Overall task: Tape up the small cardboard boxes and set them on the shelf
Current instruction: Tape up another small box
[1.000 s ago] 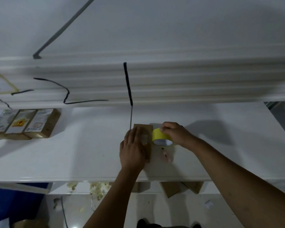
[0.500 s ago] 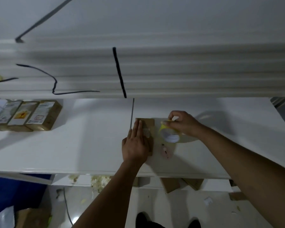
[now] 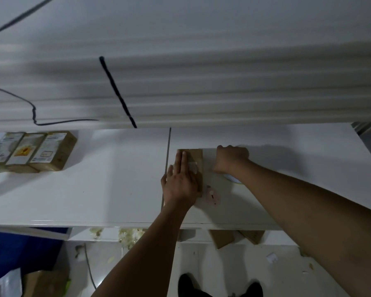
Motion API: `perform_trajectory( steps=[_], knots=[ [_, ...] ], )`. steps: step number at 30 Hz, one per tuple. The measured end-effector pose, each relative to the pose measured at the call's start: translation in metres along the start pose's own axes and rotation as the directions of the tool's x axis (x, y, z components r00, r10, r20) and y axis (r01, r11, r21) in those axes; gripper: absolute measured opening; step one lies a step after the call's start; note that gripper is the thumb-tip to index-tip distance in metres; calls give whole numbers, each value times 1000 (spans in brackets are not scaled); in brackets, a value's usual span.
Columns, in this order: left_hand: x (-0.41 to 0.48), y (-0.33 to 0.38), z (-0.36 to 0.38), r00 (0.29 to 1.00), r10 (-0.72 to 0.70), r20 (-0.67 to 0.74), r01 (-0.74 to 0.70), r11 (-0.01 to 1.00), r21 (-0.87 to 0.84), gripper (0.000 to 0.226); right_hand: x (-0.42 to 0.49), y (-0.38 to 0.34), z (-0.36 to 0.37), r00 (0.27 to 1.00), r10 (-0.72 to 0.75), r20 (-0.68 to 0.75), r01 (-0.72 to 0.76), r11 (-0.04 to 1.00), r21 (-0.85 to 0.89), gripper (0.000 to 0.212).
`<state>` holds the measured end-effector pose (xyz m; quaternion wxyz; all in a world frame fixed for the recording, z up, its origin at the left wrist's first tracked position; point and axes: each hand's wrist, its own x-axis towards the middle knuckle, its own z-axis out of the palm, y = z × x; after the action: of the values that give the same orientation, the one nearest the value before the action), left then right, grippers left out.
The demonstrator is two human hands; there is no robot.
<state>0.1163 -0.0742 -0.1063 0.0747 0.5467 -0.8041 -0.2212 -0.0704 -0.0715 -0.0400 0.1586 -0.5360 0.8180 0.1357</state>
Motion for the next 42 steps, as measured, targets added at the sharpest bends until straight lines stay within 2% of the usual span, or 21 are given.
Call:
perform_trajectory(
  steps=[3,7,9,10,11,12,14,15,16,18,21,22,28,31,34,35,38,40,42],
  knots=[
    [1,-2,0,1000,11,-1,-11,1000,-10,67,2,-12,5,999,-35,-20,34,999,-37,57],
    [1,-2,-1,1000,8,9,-8,1000,-21,70,4,-14,3,998,-65,3,65,983,-173,60],
    [1,-1,-1,1000,14,14,-14,1000,-24,70,-1,-11,0,995,-79,-54,64,971,-232,60],
    [0,-1,-1,1000,16,14,-16,1000,-23,69,-5,-8,-1,984,-124,-128,94,970,-225,61],
    [0,-2,-1,1000,17,15,-17,1000,-21,68,-12,-4,0,952,-191,-240,152,973,-174,60],
    [0,-1,-1,1000,19,17,-18,1000,-22,67,-21,0,4,885,-253,-390,232,968,-99,54],
    [-1,-1,-2,999,30,15,-30,999,-23,68,-41,6,21,657,-258,-709,368,930,2,24],
    [-1,0,-3,999,37,12,-37,999,-22,69,-53,7,34,581,-219,-784,393,919,34,13],
    [-2,0,-4,999,42,8,-42,999,-21,70,-65,6,49,575,-185,-797,389,919,67,11],
    [-2,0,-4,999,49,-3,-49,999,-15,69,-83,2,81,661,-131,-739,320,940,119,19],
    [0,-1,-2,999,31,-16,-31,999,-13,67,-92,-3,114,800,-26,-600,101,991,91,35],
    [0,0,-2,999,27,-21,-27,1000,-14,66,-93,-5,117,826,-2,-564,69,993,96,38],
    [0,-1,1,999,24,-40,-24,1000,0,67,-93,-22,121,889,77,-451,54,961,270,32],
    [1,-2,1,999,28,-45,-29,1000,-9,67,-96,-24,128,920,123,-372,-33,971,238,39],
    [0,-2,1,999,28,-46,-29,999,-17,65,-102,-28,127,903,188,-386,-60,946,319,47],
    [0,-1,1,999,26,-44,-27,999,-21,65,-103,-31,127,900,183,-396,-50,945,323,48],
    [0,-1,1,998,30,-55,-31,999,-21,66,-101,-35,122,951,140,-275,-50,949,310,43],
    [0,-2,1,998,33,-62,-34,999,-13,67,-98,-32,115,949,219,-226,-84,868,489,40],
    [0,-3,2,997,39,-63,-40,999,-14,68,-95,-33,104,926,314,-211,-78,703,707,39]
  ],
)
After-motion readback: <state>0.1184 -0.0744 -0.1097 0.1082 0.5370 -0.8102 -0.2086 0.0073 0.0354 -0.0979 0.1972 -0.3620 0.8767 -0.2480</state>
